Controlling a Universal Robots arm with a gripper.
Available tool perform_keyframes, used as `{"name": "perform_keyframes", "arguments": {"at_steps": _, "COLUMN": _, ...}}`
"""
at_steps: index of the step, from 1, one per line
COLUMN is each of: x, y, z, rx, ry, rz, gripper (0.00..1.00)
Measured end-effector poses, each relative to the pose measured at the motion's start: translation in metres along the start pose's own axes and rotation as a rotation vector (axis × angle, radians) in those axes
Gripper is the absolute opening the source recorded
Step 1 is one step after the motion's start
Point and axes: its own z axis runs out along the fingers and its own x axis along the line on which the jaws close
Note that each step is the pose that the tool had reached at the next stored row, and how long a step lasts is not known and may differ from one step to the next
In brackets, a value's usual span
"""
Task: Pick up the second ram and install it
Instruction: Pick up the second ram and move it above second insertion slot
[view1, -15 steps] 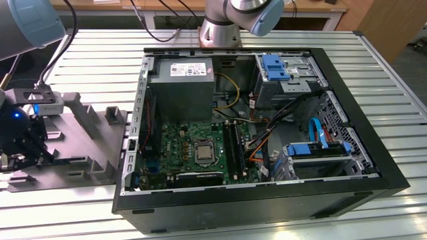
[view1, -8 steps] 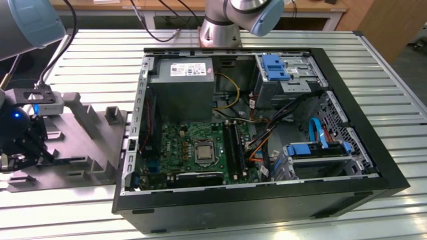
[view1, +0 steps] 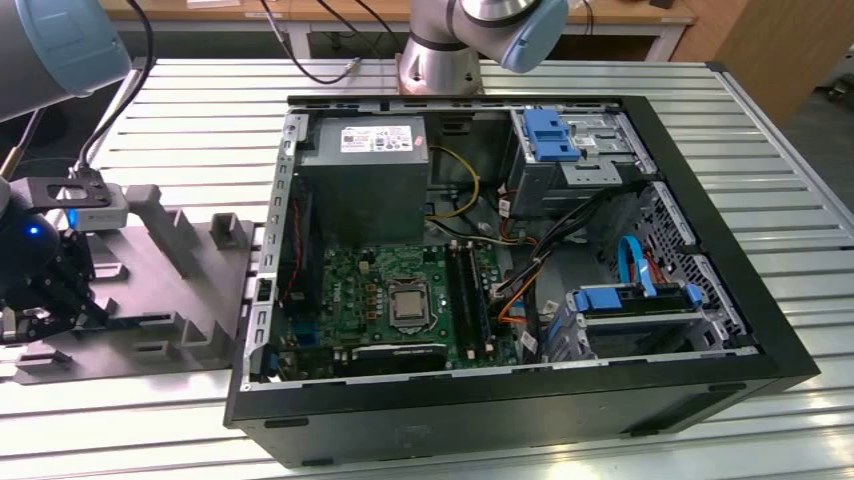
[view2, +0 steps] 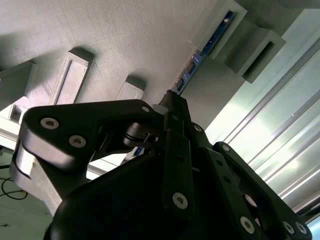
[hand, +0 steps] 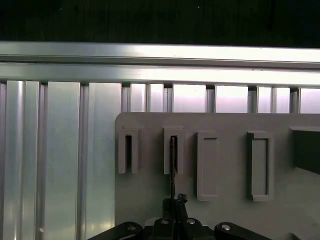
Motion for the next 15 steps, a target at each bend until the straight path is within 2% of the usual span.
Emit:
{"name": "perform_keyframes", "arguments": {"at_steps": 6, "x": 0.0, "y": 0.0, "z": 0.0, "rx": 0.0001, "ry": 0.0002, "rz": 0.009, "gripper": 0.11}}
{"name": "perform_keyframes", "arguments": {"at_steps": 10, "x": 0.0, "y": -0.0001, "z": -0.0039, "rx": 0.0001, "ry": 0.0002, "rz": 0.01, "gripper": 0.11}}
{"name": "perform_keyframes", "arguments": {"at_steps": 15, "x": 0.0, "y": -0.0001, "z": -0.0042, "rx": 0.0002, "ry": 0.0001, "rz": 0.009, "gripper": 0.11}}
